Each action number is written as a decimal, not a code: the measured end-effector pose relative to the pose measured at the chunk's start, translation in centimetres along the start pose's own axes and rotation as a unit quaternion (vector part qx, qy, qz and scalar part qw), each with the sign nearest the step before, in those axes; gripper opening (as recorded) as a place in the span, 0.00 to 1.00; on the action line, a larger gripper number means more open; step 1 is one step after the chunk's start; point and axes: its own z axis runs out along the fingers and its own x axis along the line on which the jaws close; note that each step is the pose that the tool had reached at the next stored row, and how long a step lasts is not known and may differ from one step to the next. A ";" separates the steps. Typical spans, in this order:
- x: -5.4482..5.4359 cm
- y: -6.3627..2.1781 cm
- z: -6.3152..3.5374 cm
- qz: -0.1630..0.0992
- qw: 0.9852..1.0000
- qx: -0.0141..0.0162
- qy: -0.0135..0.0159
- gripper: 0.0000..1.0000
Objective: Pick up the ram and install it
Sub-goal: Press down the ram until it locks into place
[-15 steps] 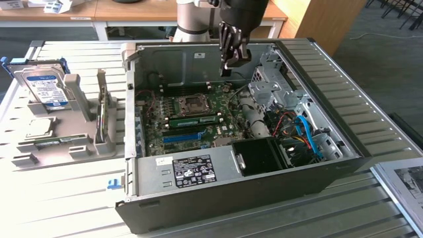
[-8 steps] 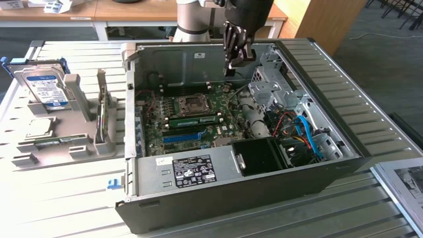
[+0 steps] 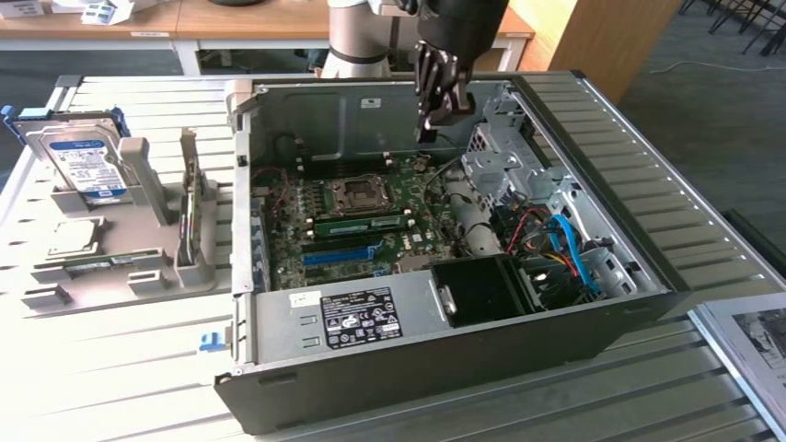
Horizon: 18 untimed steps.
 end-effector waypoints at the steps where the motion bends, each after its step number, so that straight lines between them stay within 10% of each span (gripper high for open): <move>1: 0.0 0.00 0.07 0.000 1.000 0.000 0.000 0.10; 18: 0.0 -0.07 1.31 0.000 1.000 0.000 0.000 0.10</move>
